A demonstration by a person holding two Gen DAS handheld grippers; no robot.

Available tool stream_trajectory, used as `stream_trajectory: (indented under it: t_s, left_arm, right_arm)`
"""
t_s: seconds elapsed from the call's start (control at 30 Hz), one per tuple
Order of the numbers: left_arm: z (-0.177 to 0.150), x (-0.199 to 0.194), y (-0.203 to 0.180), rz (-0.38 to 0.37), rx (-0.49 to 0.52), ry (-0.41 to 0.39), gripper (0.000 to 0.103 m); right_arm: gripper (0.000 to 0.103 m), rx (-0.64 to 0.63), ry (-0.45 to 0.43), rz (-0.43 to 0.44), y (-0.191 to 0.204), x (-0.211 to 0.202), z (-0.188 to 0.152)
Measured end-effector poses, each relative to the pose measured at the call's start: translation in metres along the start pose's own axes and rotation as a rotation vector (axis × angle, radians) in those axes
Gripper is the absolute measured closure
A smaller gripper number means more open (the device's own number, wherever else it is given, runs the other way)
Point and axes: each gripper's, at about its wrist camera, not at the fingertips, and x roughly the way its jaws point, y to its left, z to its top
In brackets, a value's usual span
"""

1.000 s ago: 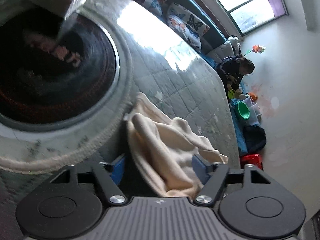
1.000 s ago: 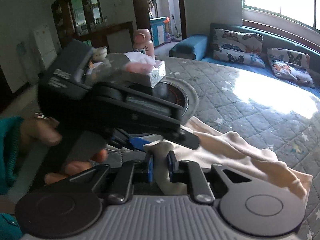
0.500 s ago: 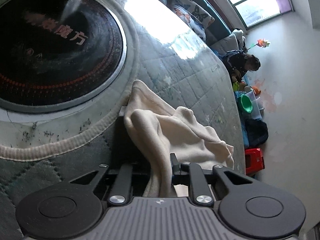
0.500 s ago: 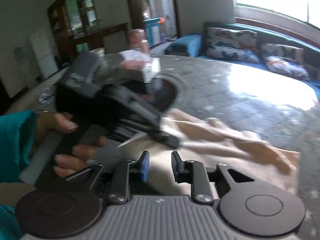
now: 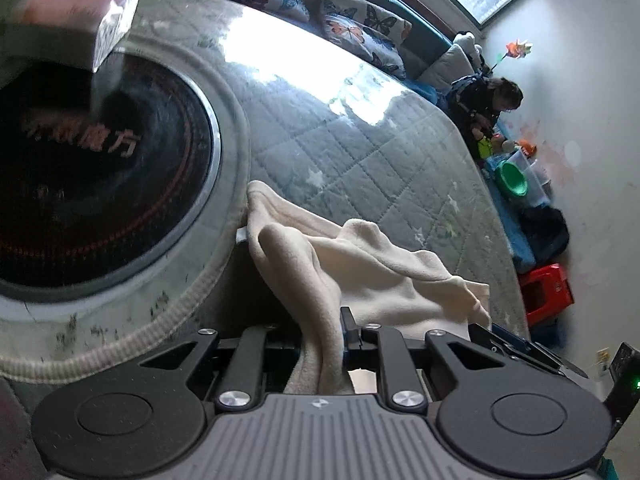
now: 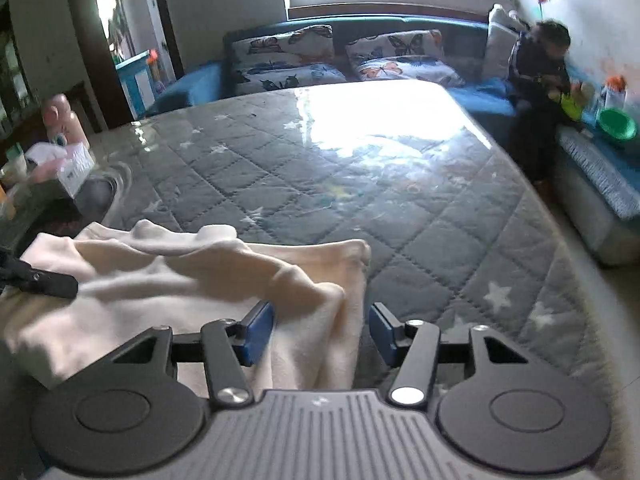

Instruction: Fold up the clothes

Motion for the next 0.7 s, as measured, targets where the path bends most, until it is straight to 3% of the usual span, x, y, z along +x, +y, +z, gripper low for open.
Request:
stream_trajectory:
  t_s: [0.03, 0.07, 0.1, 0.33, 0.7]
  left_arm:
    - [0.000, 0.001, -0.002, 0.009, 0.012, -0.003, 0.085]
    - [0.000, 0.001, -0.005, 0.018, 0.024, -0.005, 0.085]
    - [0.001, 0.002, -0.008, 0.026, 0.035, -0.008, 0.085]
    - [0.008, 0.004, -0.044, 0.012, 0.121, -0.034, 0.087]
    - [0.030, 0.036, -0.111, -0.027, 0.226, -0.060, 0.087]
  right_arm:
    - [0.059, 0.010, -0.003, 0.020, 0.000, 0.001, -0.001]
    - [0.078, 0.017, -0.004, 0.041, 0.000, 0.001, -0.001]
    - [0.090, 0.020, -0.004, 0.064, 0.000, -0.001, -0.001]
    - [0.092, -0.031, -0.088, 0.099, -0.001, -0.030, 0.018]
    - [0.092, -0.056, -0.197, -0.085, -0.042, -0.053, 0.067]
